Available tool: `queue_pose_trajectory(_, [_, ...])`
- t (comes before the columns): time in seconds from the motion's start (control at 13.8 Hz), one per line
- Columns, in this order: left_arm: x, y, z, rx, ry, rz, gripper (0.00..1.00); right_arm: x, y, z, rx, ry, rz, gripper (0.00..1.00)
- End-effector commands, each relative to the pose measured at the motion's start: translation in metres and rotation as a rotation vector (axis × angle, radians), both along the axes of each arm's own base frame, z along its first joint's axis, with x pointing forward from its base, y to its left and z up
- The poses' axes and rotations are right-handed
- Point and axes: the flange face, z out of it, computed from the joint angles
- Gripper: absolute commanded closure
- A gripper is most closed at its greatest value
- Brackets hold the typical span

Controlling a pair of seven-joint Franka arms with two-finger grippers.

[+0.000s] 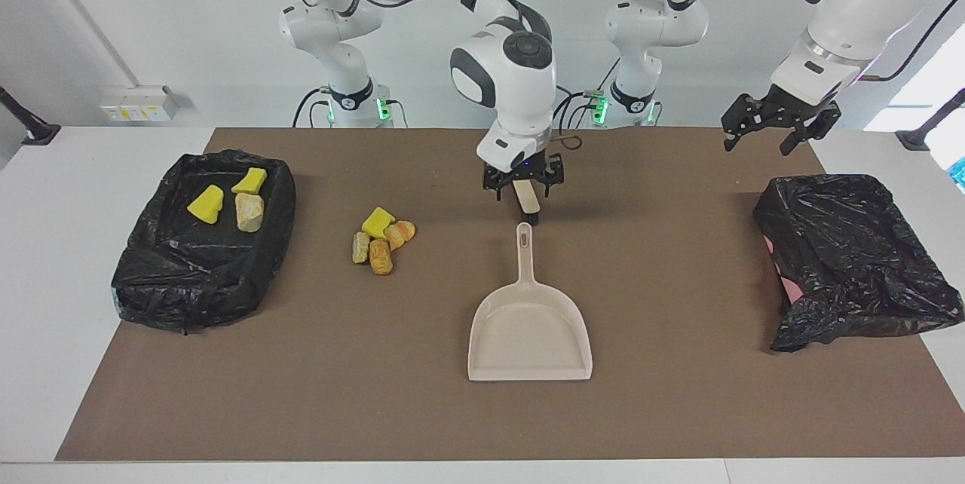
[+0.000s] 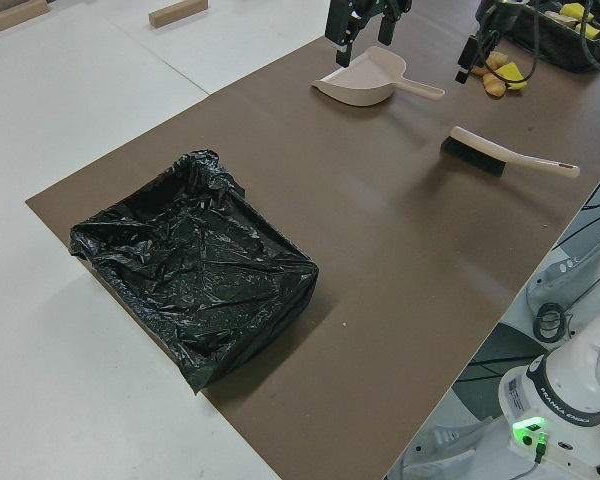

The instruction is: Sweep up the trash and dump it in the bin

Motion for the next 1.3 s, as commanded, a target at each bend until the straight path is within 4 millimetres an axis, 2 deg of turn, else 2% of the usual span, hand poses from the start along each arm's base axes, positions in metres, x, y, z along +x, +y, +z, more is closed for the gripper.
queue_pose_trajectory(0.0, [0.012, -0.046, -0.027, 0.006, -0.038, -0.004, 0.00, -0.069, -0.010, -0.008, -0.024, 0.037, 0.063, 0.00])
queue_pose_trajectory(0.07, [0.016, -0.059, -0.040, 0.005, -0.045, 0.003, 0.00, -0.090, -0.012, -0.013, -0.018, 0.051, 0.108, 0.00])
queue_pose_trajectory(0.14, [0.017, -0.073, -0.045, 0.002, -0.060, 0.014, 0.00, -0.108, -0.014, -0.020, -0.005, 0.069, 0.134, 0.00])
queue_pose_trajectory(0.29, [0.027, -0.113, -0.073, 0.004, -0.063, 0.024, 0.00, -0.124, -0.022, -0.034, 0.003, 0.087, 0.166, 0.00])
queue_pose_trajectory(0.43, [0.031, -0.153, -0.100, 0.006, -0.071, 0.060, 0.00, -0.147, -0.010, -0.055, 0.007, 0.098, 0.195, 0.00])
queue_pose_trajectory(0.58, [0.030, -0.195, -0.131, 0.031, -0.068, 0.038, 0.00, -0.167, -0.007, -0.077, 0.011, 0.083, 0.218, 0.00])
queue_pose_trajectory(0.8, [0.031, -0.238, -0.160, 0.017, -0.112, 0.100, 0.00, -0.174, -0.009, -0.092, 0.007, 0.085, 0.229, 0.00])
queue_pose_trajectory(0.94, [0.033, -0.257, -0.179, -0.003, -0.136, 0.149, 0.00, -0.179, -0.007, -0.106, 0.017, 0.076, 0.238, 0.00])
queue_pose_trajectory(1.16, [0.025, -0.282, -0.197, -0.025, -0.163, 0.125, 0.00, -0.186, -0.008, -0.112, 0.006, 0.085, 0.253, 0.24])
queue_pose_trajectory(1.23, [0.024, -0.288, -0.203, -0.025, -0.160, 0.121, 0.00, -0.192, -0.006, -0.117, 0.002, 0.089, 0.261, 0.30])
